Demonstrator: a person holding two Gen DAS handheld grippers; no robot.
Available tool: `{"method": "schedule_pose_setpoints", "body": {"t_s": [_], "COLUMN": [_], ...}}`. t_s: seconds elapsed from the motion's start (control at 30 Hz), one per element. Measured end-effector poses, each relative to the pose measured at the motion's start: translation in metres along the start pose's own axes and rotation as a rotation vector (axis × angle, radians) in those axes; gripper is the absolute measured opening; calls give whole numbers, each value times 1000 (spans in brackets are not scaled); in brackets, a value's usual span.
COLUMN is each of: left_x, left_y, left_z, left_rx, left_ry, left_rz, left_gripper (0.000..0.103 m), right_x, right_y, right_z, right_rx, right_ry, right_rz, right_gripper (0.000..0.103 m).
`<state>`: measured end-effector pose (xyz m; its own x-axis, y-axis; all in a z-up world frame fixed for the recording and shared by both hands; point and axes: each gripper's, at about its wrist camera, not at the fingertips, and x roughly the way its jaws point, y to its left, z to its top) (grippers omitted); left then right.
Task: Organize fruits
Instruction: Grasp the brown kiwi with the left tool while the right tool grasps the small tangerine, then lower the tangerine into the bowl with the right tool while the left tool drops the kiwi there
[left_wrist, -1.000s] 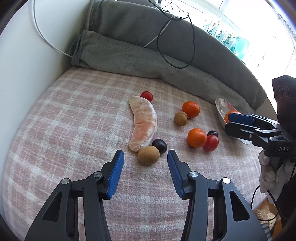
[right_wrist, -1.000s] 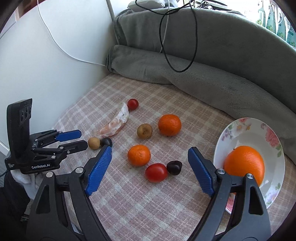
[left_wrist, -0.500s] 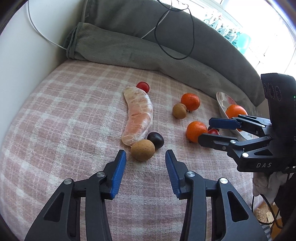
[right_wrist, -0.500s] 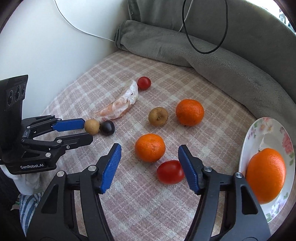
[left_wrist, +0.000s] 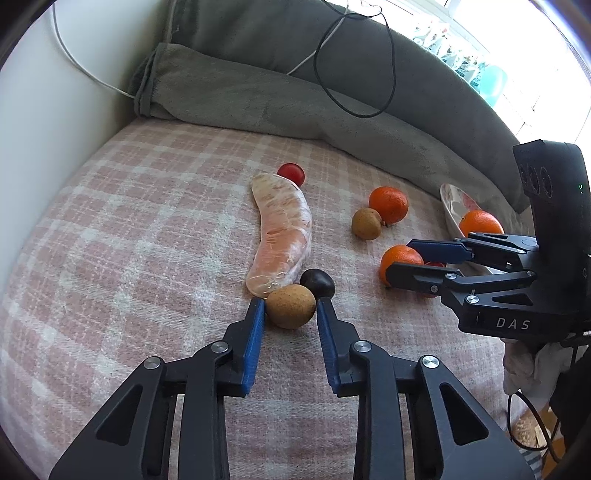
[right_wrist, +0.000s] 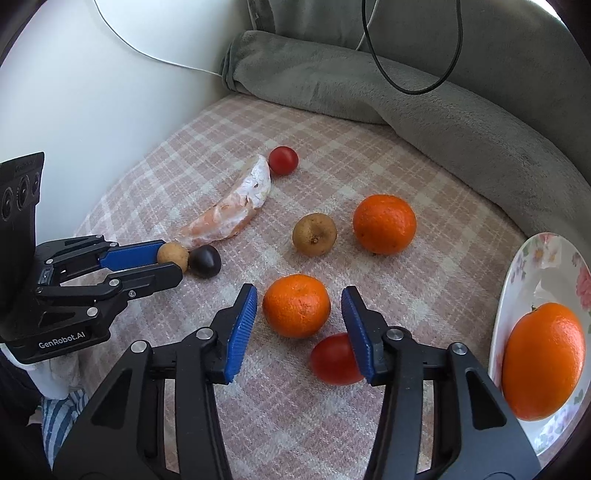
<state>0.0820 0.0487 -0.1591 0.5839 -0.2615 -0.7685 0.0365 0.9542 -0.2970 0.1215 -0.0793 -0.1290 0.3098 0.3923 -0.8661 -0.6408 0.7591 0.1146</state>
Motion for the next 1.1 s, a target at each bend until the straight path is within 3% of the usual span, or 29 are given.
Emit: {"method": "schedule_pose_setpoints", "body": {"t_s": [0.2,0.27,0.6,1.1], "left_x": [-1,-2,-15,-39], "left_y": [4,4,9,-20], "left_z": [-2,-2,-8,3], "left_rx": [-7,-9,-11,58], "left_ry": [-3,-5,-26,-87], "left_rz": [-10,-12,-15,-71], "left_gripper": [27,27,27,27], "right_x": [2,2,-4,-82], "right_y": [1,1,-3,-44], "right_z": [1,2,0,-5], "right_rx": [-3,1,40,153], "right_ry": [6,8,-12,-172], "right_rz": [-1,5,29,26], "right_gripper": [45,39,39,39]}}
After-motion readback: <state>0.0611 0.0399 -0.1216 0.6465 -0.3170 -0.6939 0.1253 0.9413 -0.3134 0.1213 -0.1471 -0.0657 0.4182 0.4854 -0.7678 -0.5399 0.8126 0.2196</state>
